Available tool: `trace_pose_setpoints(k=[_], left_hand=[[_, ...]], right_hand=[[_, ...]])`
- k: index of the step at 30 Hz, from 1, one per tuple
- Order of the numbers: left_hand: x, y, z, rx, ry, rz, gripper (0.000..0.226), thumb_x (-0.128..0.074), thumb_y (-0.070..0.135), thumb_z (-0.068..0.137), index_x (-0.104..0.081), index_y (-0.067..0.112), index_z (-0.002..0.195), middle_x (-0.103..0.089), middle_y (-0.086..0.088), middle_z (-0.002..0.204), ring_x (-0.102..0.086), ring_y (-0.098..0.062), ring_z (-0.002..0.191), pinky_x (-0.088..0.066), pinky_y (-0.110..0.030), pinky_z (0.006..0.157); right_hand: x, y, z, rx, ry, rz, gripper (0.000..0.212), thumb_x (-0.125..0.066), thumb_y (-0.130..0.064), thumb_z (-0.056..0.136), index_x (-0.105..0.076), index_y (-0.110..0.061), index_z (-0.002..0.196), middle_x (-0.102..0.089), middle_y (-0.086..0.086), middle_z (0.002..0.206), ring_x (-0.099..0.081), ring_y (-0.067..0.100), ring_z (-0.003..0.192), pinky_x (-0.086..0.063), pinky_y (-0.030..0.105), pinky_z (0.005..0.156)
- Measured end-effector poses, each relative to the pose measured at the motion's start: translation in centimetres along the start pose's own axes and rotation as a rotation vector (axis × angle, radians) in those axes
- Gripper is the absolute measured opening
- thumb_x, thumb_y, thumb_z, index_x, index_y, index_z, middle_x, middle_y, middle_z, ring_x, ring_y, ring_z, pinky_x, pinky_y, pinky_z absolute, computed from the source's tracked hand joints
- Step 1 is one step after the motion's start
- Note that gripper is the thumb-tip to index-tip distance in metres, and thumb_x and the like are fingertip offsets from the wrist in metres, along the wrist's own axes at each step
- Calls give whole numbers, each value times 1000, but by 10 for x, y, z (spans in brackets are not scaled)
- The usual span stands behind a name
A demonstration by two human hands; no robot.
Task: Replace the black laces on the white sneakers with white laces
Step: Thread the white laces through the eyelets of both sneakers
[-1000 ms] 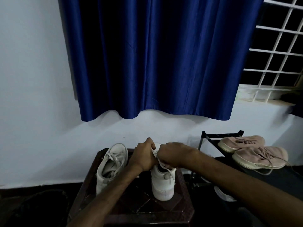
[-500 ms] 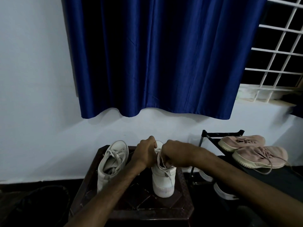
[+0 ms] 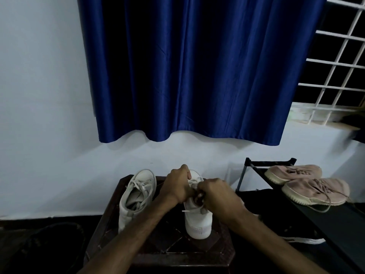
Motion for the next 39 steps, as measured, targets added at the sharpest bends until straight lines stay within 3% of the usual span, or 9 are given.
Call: trace_pose_setpoints(k=[5, 8, 11, 18, 23, 26, 30, 36, 39], left_hand=[[1, -8, 4, 35, -8, -46, 39, -75, 20, 68, -46, 21, 95, -58, -1, 84, -53, -20, 62, -38, -23, 46], [0, -11, 5, 47, 1, -38, 31, -68, 14, 72, -47, 20, 94, -63, -5, 90, -59, -23, 65, -47, -27, 52], [-1, -12, 4, 69, -15, -44, 31, -68, 12, 71, -49, 19, 95, -63, -6, 91, -59, -24, 61, -51, -29, 50], [1, -8, 3, 62, -24, -68, 34, -73, 14, 68, -49, 18, 93, -62, -6, 86, -59, -20, 47, -47, -24, 37], [0, -8, 3, 58, -30, -39, 32, -70, 15, 70, -49, 16, 94, -61, -5, 86, -58, -19, 44, -42, -19, 34], [-3, -7, 3, 64, -38, -67, 31, -65, 12, 70, -49, 15, 97, -65, -10, 85, -60, -24, 42, -46, -24, 35], [-4, -10, 4, 66, -33, -68, 32, -70, 14, 71, -48, 17, 94, -65, -10, 89, -56, -19, 39, -45, -23, 34], [-1, -9, 6, 30, 0, -46, 34, -73, 27, 72, -47, 18, 92, -64, -6, 91, -57, -17, 46, -39, -20, 32], [-2, -9, 4, 32, 10, -10, 33, -72, 24, 72, -48, 19, 93, -65, -7, 95, -55, -17, 54, -38, -21, 38]], right_hand=[[-12, -6, 8, 123, -294, -136, 23, -57, 0, 85, -65, -5, 106, -64, 13, 103, -57, 26, 90, -37, 28, 68], [-24, -8, 22, 129, -421, -203, 19, -55, -5, 90, -60, 0, 108, -59, 14, 105, -59, 29, 87, -47, 37, 68], [-17, -10, 29, 143, -363, -220, 22, -59, -14, 92, -63, -3, 110, -61, 16, 108, -63, 34, 95, -49, 37, 69], [43, 14, 17, 150, -46, 56, 27, -76, -23, 81, -72, -23, 108, -72, -4, 97, -65, 5, 81, -55, 32, 81], [10, 25, -14, 247, -392, 186, 56, -82, -20, 72, -64, -38, 122, -63, -12, 116, -58, -1, 95, -47, 14, 78], [1, 21, -13, 358, -225, 198, 37, -75, -13, 78, -72, -27, 112, -69, -8, 106, -59, -4, 86, -43, 10, 73], [13, 30, 2, 206, -81, 348, 11, -75, -28, 82, -78, -22, 91, -75, -7, 85, -67, 3, 74, -55, 29, 70], [4, 6, 18, 149, 4, -354, 17, -56, -20, 93, -63, -9, 103, -62, 9, 102, -60, 27, 95, -42, 34, 66], [8, 18, 17, 59, -24, -168, 23, -71, -25, 84, -68, -11, 102, -59, 5, 102, -60, 23, 95, -48, 33, 72]])
Point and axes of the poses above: each hand's wrist, its own z-axis towards the middle knuckle, its own x-axis out of the back of the hand, y = z × x, the point moved 8 cm from there along z, towards the middle knuckle
